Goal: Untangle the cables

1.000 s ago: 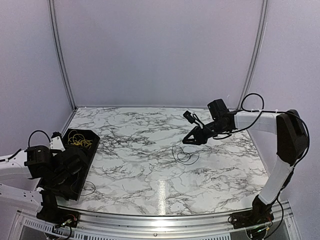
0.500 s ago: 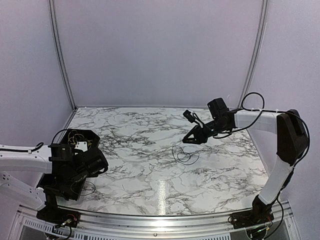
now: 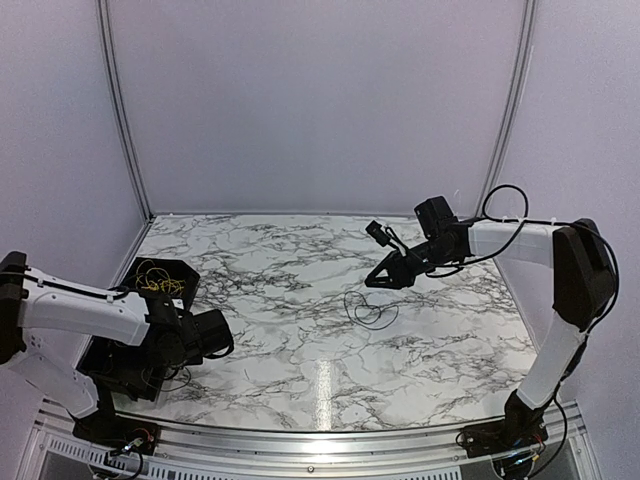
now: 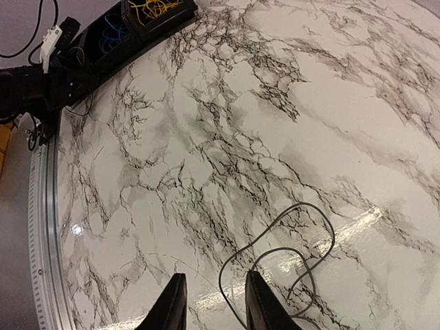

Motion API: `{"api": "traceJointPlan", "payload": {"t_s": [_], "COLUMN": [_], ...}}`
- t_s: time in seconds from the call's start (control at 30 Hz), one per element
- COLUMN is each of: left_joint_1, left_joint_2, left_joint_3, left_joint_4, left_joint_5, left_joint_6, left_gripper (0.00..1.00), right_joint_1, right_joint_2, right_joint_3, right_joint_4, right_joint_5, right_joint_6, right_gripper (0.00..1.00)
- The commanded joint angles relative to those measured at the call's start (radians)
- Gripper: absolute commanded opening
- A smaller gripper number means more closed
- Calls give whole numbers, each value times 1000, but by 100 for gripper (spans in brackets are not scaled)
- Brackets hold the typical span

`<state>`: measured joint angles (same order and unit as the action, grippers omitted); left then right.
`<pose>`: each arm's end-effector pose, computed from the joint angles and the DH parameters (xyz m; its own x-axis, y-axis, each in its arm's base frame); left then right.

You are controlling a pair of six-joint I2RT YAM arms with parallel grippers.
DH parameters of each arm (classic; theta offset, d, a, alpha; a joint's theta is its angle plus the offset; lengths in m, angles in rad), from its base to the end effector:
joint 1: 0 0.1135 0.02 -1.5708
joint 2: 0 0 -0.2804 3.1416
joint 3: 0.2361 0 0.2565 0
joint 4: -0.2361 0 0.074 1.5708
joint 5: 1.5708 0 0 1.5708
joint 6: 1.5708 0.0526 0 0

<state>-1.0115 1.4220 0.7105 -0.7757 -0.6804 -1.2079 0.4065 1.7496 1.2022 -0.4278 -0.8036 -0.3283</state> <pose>0.1427 -0.1656 0.1589 -0.7776 -0.1273 -0.6157 -0.2703 0.9519 0.1445 0.3304 0.1835 0.2194 -0.5117 -0.4639 -0.7232 -0.8561 0.3468 0.3832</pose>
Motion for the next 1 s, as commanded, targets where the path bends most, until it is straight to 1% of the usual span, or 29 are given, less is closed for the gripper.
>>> {"api": "traceJointPlan", "payload": {"t_s": [0.0, 0.07, 0.23, 0.4, 0.5, 0.7, 0.73, 0.77, 0.83, 0.87, 0.97], "left_joint_1": [17, 17, 19, 17, 14, 5, 4, 3, 1, 1, -3], "left_joint_2": [58, 83, 118, 111, 106, 108, 108, 109, 108, 108, 116], "left_joint_3": [25, 32, 51, 68, 79, 94, 94, 96, 100, 103, 121], "left_joint_4": [-42, -53, -68, -79, -97, -160, -169, -178, -199, -208, -235], "left_joint_5": [4, 3, 26, 57, 62, 59, 57, 54, 41, 34, 14], "left_joint_6": [8, 14, 30, 56, 66, 73, 72, 68, 60, 55, 46], "left_gripper": [44, 43, 38, 28, 20, 11, 11, 14, 29, 33, 35], "right_joint_1": [6, 6, 6, 6, 6, 6, 6, 5, 8, 8, 9], "right_joint_2": [6, 8, 10, 14, 17, 17, 17, 17, 19, 19, 21], "right_joint_3": [42, 43, 45, 46, 47, 49, 49, 49, 50, 51, 51], "right_joint_4": [-17, -18, -21, -23, -26, -29, -29, -29, -30, -31, -32], "right_joint_5": [-15, -15, -14, -14, -15, -14, -15, -16, -15, -16, -14], "right_joint_6": [-17, -17, -20, -21, -23, -25, -25, -24, -26, -26, -28], "right_gripper": [30, 30, 30, 30, 30, 30, 30, 30, 30, 30, 30]}}
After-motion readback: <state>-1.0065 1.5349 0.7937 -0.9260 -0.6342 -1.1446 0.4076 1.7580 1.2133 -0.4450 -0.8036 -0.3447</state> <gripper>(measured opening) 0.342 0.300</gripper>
